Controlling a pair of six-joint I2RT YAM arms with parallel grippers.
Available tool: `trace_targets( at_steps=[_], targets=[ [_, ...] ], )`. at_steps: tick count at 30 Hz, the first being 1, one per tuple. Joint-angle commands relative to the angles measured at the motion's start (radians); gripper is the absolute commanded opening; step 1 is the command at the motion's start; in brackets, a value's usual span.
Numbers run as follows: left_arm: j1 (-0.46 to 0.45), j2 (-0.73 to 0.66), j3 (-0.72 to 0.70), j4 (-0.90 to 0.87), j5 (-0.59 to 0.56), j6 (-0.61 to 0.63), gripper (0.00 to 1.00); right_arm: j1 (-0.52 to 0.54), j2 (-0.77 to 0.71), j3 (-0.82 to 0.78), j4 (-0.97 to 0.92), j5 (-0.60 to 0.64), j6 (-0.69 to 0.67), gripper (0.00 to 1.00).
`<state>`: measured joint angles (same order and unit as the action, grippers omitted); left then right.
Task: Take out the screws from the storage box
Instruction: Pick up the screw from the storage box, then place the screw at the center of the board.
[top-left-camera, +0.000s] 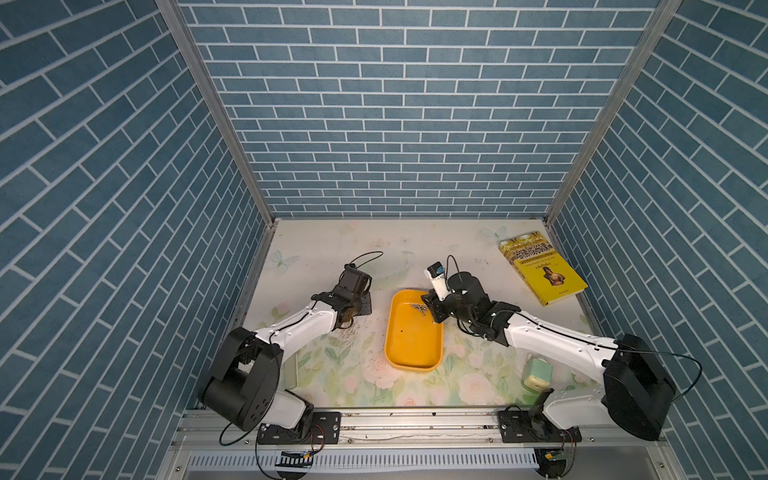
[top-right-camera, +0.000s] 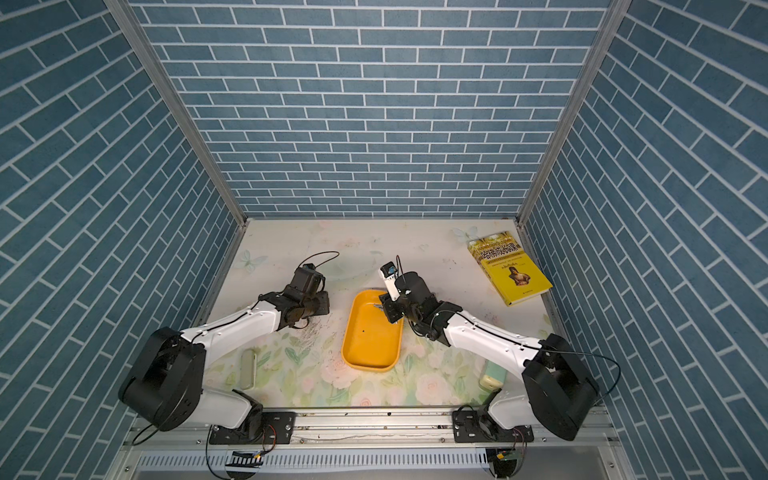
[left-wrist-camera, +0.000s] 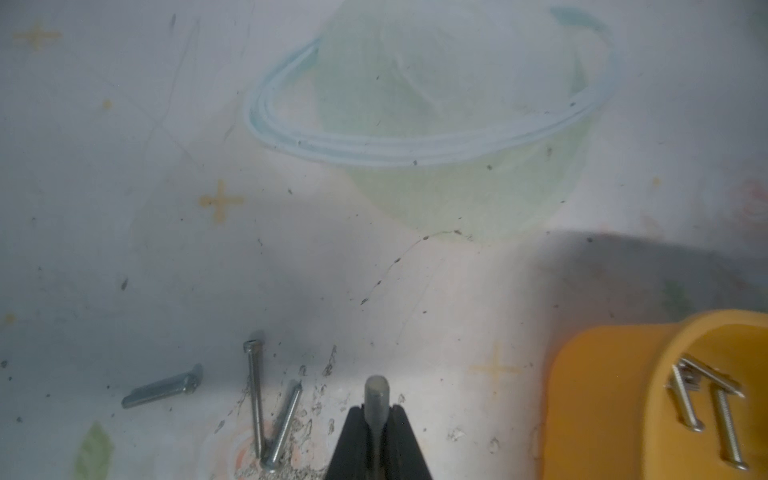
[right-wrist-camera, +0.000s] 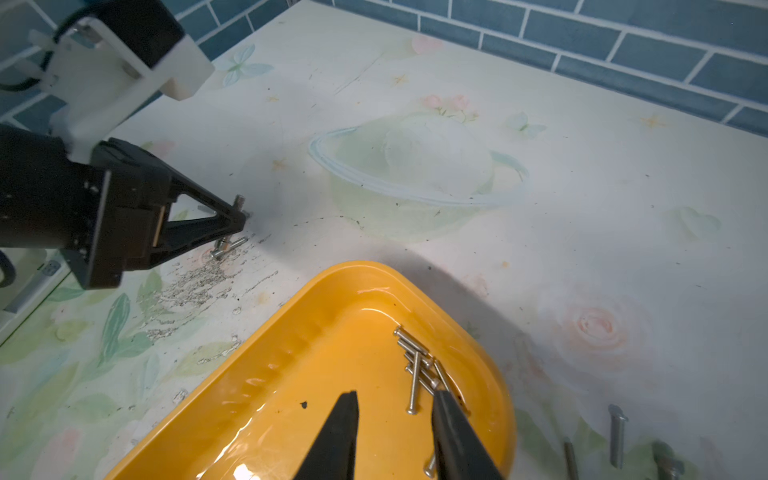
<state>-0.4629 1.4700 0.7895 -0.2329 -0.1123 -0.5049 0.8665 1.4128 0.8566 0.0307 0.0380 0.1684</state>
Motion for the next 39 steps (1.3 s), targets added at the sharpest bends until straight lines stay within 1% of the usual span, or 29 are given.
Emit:
trace_targets(
  at_steps=[1, 8, 13, 21, 24, 27, 35, 39],
  targets=[
    [0.03, 0.033, 0.023, -0.035, -0.025, -0.027, 0.0, 0.04, 0.081, 0.059, -0.077, 0.051, -0.042, 0.35],
    [0.11, 0.096, -0.004, -0.012, 0.087, -0.031, 0.0, 0.057, 0.261, 0.199, -0.177, 0.116, -0.019, 0.37],
    [0.118, 0.124, 0.002, -0.02, 0.092, -0.032, 0.01, 0.056, 0.353, 0.273, -0.241, 0.146, 0.004, 0.37],
    [0.122, 0.135, 0.005, -0.027, 0.107, -0.03, 0.09, 0.046, 0.409, 0.295, -0.267, 0.135, 0.04, 0.39],
    [0.122, 0.14, 0.008, -0.028, 0.114, -0.028, 0.14, 0.036, 0.421, 0.298, -0.276, 0.132, 0.052, 0.39],
    [0.122, 0.139, 0.007, -0.027, 0.114, -0.027, 0.22, 0.027, 0.426, 0.294, -0.275, 0.126, 0.064, 0.4],
    [0.122, 0.108, 0.002, -0.033, 0.086, -0.029, 0.3, 0.011, 0.46, 0.306, -0.293, 0.094, 0.076, 0.4],
    [0.122, 0.085, -0.002, -0.033, 0.07, -0.033, 0.3, 0.007, 0.475, 0.304, -0.294, 0.086, 0.082, 0.39]
  ],
)
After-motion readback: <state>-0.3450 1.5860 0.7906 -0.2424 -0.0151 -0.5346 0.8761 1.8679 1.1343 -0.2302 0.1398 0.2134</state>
